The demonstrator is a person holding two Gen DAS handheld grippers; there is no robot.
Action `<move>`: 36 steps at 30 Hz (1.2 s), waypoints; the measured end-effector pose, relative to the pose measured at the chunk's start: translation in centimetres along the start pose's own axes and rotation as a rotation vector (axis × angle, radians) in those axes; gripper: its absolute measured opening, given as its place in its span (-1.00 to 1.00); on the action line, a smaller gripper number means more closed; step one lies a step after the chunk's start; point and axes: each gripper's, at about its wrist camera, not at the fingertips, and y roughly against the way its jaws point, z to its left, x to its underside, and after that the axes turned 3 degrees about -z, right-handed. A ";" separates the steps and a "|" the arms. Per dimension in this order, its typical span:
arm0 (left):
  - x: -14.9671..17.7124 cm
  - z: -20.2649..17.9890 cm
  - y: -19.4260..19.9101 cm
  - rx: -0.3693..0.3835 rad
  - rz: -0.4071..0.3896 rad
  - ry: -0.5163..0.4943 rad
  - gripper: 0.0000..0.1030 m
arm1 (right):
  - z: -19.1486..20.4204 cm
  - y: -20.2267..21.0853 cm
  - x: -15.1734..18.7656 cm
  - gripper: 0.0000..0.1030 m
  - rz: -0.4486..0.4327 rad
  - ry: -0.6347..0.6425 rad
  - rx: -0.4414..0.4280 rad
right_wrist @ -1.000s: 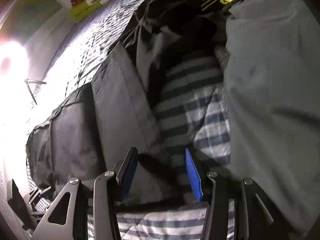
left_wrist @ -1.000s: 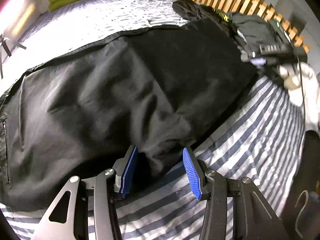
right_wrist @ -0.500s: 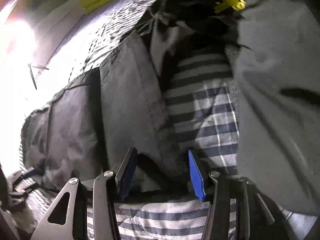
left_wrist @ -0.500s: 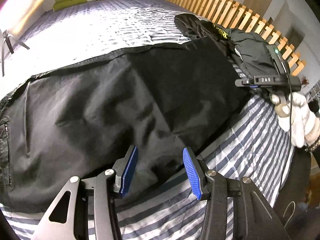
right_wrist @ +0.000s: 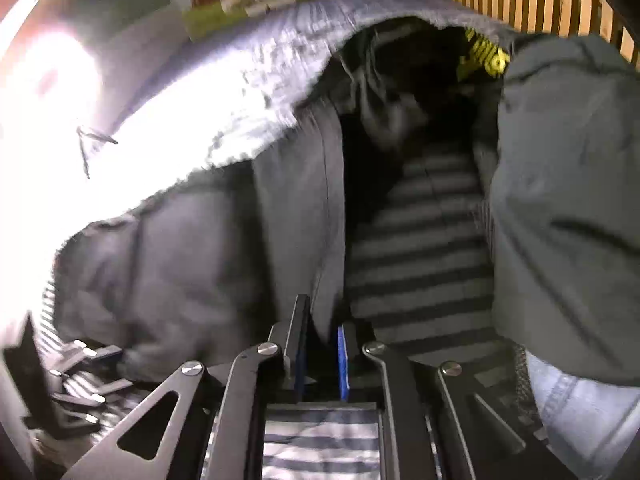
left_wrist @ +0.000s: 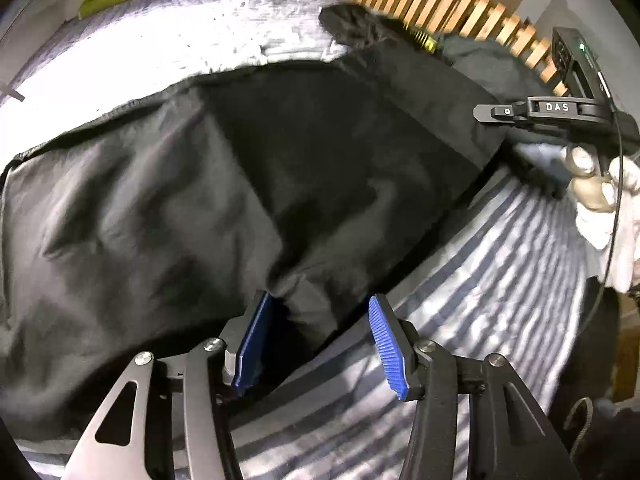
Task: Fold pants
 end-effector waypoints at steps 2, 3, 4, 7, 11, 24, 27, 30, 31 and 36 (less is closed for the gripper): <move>-0.5 0.7 1.4 0.001 -0.035 0.027 0.04 | 0.8 1.8 -0.9 -0.81 -0.030 -0.013 -0.024; -0.7 1.3 2.2 0.002 -0.055 0.040 0.04 | 1.4 2.4 -1.3 -0.81 -0.039 -0.011 -0.035; -0.8 1.7 2.8 -0.003 -0.066 0.051 0.04 | 2.0 3.0 -1.6 -0.82 -0.051 -0.007 -0.044; -1.3 3.8 5.1 -0.036 -0.119 0.103 0.04 | 3.7 4.4 -2.4 -0.82 -0.069 0.000 -0.070; -1.3 6.2 7.7 -0.054 -0.172 0.162 0.04 | 5.5 5.1 -3.0 -0.84 -0.078 0.020 -0.058; -0.3 4.4 6.4 -0.066 -0.126 0.089 0.06 | -3.2 -2.2 0.8 -0.40 0.144 -0.146 0.101; -0.5 4.2 5.8 -0.070 -0.115 0.084 0.06 | -4.6 -2.4 1.0 -0.31 0.139 -0.160 0.116; -0.6 4.3 5.2 -0.073 -0.102 0.090 0.06 | -5.7 -3.5 0.9 -0.31 0.174 -0.193 0.059; -0.7 4.2 5.1 -0.074 -0.100 0.090 0.06 | -5.9 -4.3 1.1 -0.29 0.196 -0.208 0.036; -0.9 4.6 4.7 -0.084 -0.097 0.096 0.06 | -3.8 -4.6 1.5 -0.51 0.155 -0.122 0.087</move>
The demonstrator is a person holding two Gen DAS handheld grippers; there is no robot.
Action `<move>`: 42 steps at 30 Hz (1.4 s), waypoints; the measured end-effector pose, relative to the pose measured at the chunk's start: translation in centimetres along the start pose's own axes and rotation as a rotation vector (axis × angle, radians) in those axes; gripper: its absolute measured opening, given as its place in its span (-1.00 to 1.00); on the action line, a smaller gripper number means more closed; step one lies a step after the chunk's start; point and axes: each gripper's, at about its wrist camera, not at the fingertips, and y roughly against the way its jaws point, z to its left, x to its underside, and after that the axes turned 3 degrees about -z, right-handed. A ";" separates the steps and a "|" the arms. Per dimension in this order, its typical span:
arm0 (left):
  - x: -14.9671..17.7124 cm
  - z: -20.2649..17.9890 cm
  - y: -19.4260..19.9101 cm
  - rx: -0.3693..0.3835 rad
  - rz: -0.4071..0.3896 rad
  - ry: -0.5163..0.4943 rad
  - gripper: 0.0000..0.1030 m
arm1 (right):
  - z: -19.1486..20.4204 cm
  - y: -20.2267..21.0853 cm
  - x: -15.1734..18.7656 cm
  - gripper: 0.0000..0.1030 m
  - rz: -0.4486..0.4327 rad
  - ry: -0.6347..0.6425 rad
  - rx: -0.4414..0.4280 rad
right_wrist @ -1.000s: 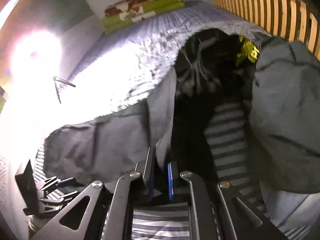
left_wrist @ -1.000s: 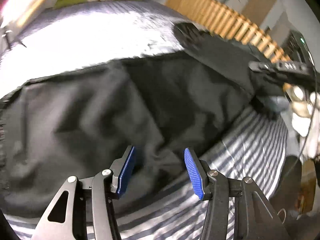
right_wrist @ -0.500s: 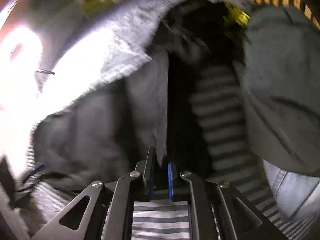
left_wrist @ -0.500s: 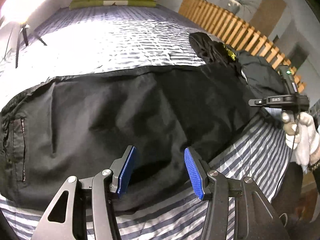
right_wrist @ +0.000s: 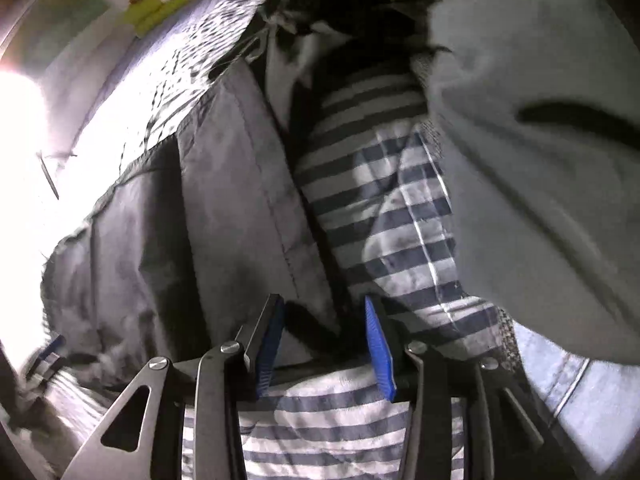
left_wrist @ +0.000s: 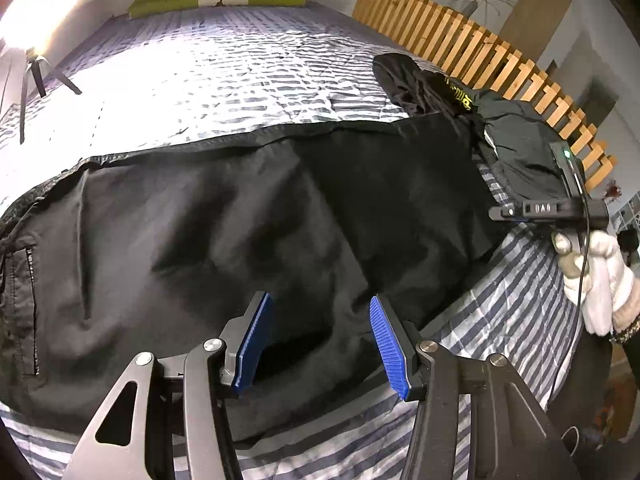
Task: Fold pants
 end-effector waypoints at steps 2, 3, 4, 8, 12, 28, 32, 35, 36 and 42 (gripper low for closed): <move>-0.1 0.4 -0.1 -0.009 0.001 0.008 0.06 | 1.2 -0.1 0.4 -0.75 -0.001 0.052 0.011; -0.1 0.6 0.0 -0.013 -0.001 0.011 0.06 | 1.3 0.1 0.5 -0.81 -0.010 0.040 0.008; -0.2 0.9 0.3 -0.017 -0.007 0.014 0.06 | 1.5 0.3 0.5 -0.82 -0.016 0.035 0.002; -0.1 2.6 1.4 0.000 -0.032 0.061 0.06 | 1.7 2.6 0.3 -0.83 -0.090 -0.024 -0.037; 0.7 2.3 -0.1 0.056 0.020 0.065 0.06 | 2.3 7.1 -0.9 -0.84 -0.198 -0.059 -0.131; 0.9 10.2 8.7 -0.101 -0.163 0.210 0.06 | 17.5 14.4 -1.9 -0.84 -0.298 0.188 -0.241; 2.7 16.4 14.3 -0.273 -0.257 0.323 0.07 | 26.0 14.9 -1.3 -0.84 -0.295 0.300 -0.348; 4.4 20.9 17.9 -0.326 -0.311 0.427 0.09 | 33.6 13.8 0.1 -0.84 -0.279 0.397 -0.413; 5.2 22.3 19.1 -0.339 -0.332 0.470 0.09 | 35.2 13.4 0.7 -0.84 -0.268 0.416 -0.432; 8.9 27.0 22.8 -0.407 -0.346 0.543 0.09 | 49.5 6.4 6.4 -0.84 -0.163 0.575 -0.502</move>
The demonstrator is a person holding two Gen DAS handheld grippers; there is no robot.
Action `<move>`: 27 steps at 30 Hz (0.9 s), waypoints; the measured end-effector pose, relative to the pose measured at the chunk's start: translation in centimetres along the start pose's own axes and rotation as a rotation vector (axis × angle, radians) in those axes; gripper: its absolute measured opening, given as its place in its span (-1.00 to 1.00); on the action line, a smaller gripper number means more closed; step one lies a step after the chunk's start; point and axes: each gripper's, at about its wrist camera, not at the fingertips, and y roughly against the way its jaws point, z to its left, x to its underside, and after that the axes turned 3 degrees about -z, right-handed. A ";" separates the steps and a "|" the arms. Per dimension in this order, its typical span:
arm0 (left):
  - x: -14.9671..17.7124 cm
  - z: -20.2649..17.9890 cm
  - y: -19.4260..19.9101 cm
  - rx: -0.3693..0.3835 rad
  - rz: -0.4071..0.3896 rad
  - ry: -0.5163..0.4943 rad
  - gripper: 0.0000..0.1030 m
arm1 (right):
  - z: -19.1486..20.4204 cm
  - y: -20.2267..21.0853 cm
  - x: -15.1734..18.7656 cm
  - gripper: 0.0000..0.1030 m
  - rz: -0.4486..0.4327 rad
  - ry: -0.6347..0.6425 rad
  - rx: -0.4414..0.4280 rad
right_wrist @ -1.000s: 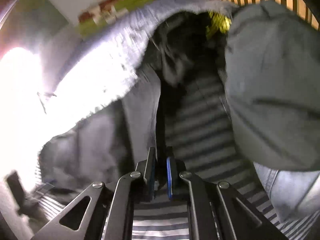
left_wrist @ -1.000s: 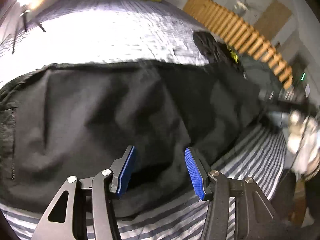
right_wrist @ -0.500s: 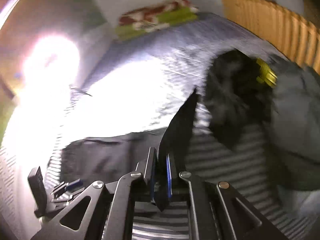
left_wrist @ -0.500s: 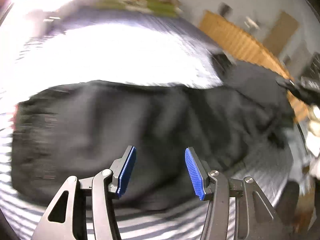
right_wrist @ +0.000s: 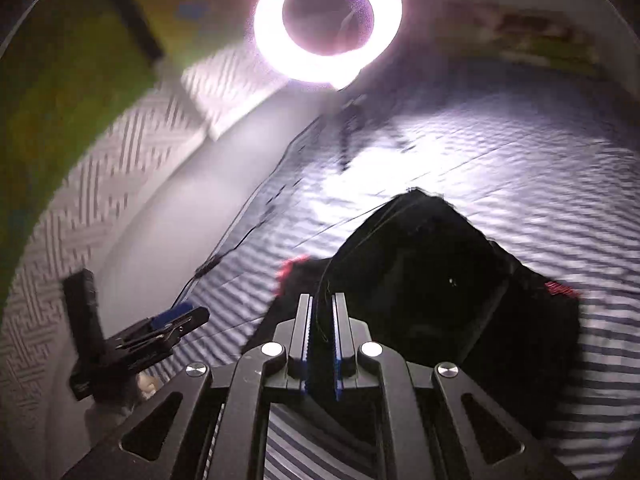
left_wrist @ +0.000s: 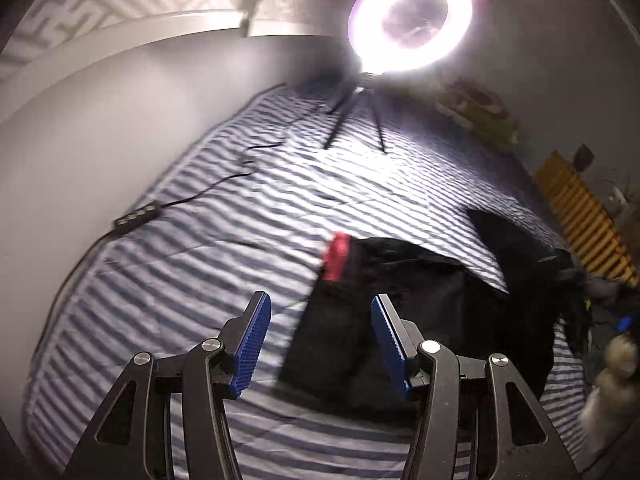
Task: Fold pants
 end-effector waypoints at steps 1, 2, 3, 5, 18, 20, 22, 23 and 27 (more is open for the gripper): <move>0.0 1.0 0.2 -0.007 -0.002 0.006 0.09 | 1.0 -1.6 0.2 -0.84 0.014 0.010 -0.004; 0.0 1.7 0.2 -0.008 -0.004 0.014 0.09 | 2.4 -4.2 0.8 -0.84 0.036 0.027 -0.005; -0.1 2.5 0.4 -0.008 -0.006 0.029 0.09 | 3.3 -6.2 1.3 -0.84 0.052 0.042 -0.005; -0.3 3.5 0.7 -0.011 -0.013 0.046 0.09 | 5.5 -10.2 2.8 -0.84 0.090 0.069 0.013; -0.7 3.4 -0.1 0.000 -0.006 0.046 0.09 | 4.6 -10.1 5.8 -0.24 0.195 -0.011 -0.142; -0.6 2.5 -0.3 0.026 0.000 0.037 0.09 | 3.3 -5.4 5.3 -0.19 0.122 -0.021 -0.216; -0.4 1.0 -1.1 0.052 0.016 0.008 0.09 | 0.9 -0.9 5.5 -0.19 0.053 -0.015 -0.180; -0.2 -0.2 -1.7 0.063 0.029 -0.014 0.09 | -0.5 0.5 5.6 -0.19 0.038 -0.018 -0.144; 1.0 -4.6 -4.7 0.123 0.104 -0.086 0.09 | -7.8 4.0 8.3 -0.19 0.059 -0.104 0.030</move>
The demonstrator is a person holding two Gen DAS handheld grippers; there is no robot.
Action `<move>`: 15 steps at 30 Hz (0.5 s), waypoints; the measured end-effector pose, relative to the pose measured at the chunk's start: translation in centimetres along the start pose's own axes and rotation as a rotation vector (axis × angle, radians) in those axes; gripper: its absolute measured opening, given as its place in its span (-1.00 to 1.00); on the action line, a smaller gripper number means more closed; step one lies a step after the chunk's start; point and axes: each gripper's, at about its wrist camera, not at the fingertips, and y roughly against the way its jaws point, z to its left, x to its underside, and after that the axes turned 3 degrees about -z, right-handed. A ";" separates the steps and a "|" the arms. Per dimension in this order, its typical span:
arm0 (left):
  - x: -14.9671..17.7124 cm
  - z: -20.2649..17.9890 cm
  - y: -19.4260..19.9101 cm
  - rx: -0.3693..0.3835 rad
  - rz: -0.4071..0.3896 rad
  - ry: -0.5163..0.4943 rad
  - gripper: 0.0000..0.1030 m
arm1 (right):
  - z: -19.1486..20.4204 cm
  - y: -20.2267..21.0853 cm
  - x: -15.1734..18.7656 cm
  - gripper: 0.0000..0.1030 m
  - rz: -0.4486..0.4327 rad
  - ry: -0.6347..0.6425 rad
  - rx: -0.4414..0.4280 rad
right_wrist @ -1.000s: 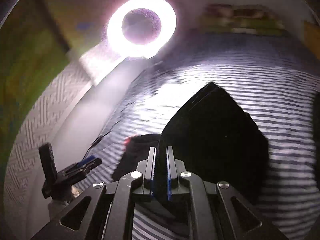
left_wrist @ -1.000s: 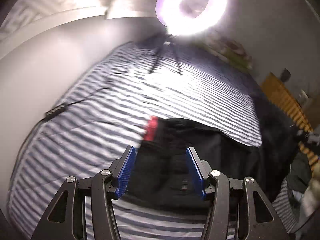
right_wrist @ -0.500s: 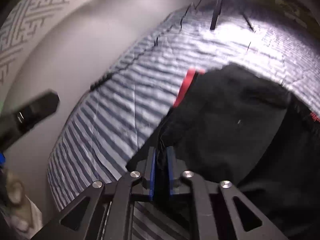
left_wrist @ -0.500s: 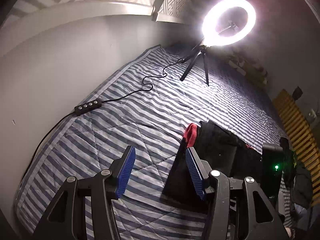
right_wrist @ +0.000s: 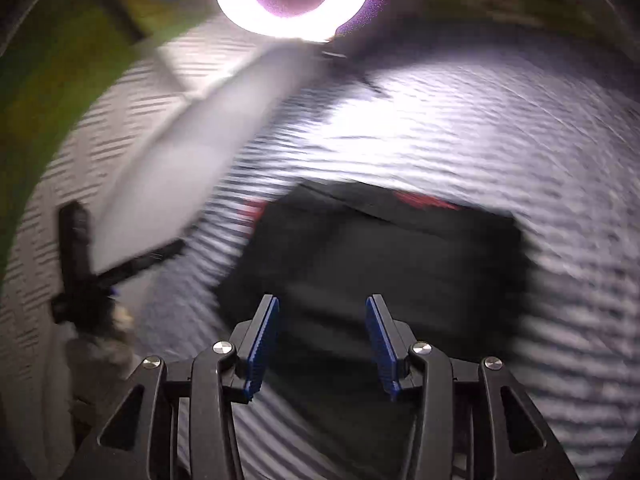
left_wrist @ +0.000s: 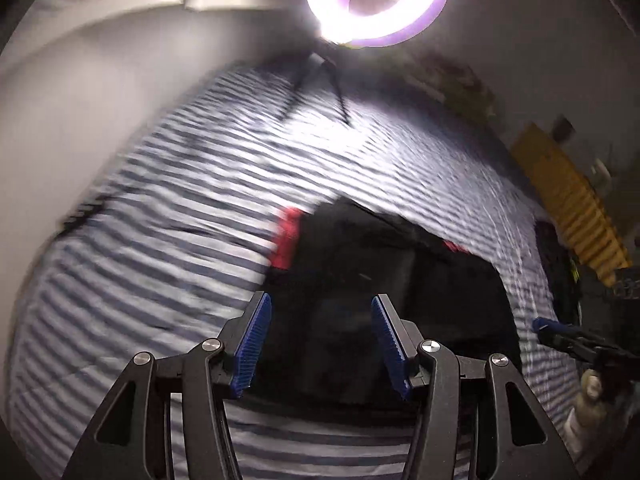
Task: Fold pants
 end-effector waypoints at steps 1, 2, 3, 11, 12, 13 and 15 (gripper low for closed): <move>0.4 -1.3 -1.4 0.002 0.033 -0.033 0.09 | -2.3 0.2 1.2 -0.19 0.023 -0.052 0.022; 0.6 -2.1 -2.4 -0.023 0.051 -0.062 0.09 | -3.6 0.0 2.0 -0.20 0.042 -0.089 0.028; 1.1 -3.0 -3.5 -0.072 0.071 -0.099 0.09 | -4.7 -0.4 2.8 -0.20 0.067 -0.126 0.036; 3.5 -0.6 -7.2 -0.251 0.167 -0.054 0.09 | -5.7 -2.7 8.3 -0.35 0.196 -0.046 0.071; 3.3 -0.8 -6.7 -0.243 0.150 -0.048 0.09 | -5.9 -2.2 8.4 -0.35 0.198 -0.048 0.048; 3.0 -1.7 -5.7 -0.220 0.120 -0.048 0.09 | -6.4 -1.4 7.9 -0.35 0.188 -0.061 0.015; 2.8 -4.2 -4.4 -0.146 0.084 -0.075 0.09 | -7.8 0.9 6.1 -0.34 0.103 -0.085 0.004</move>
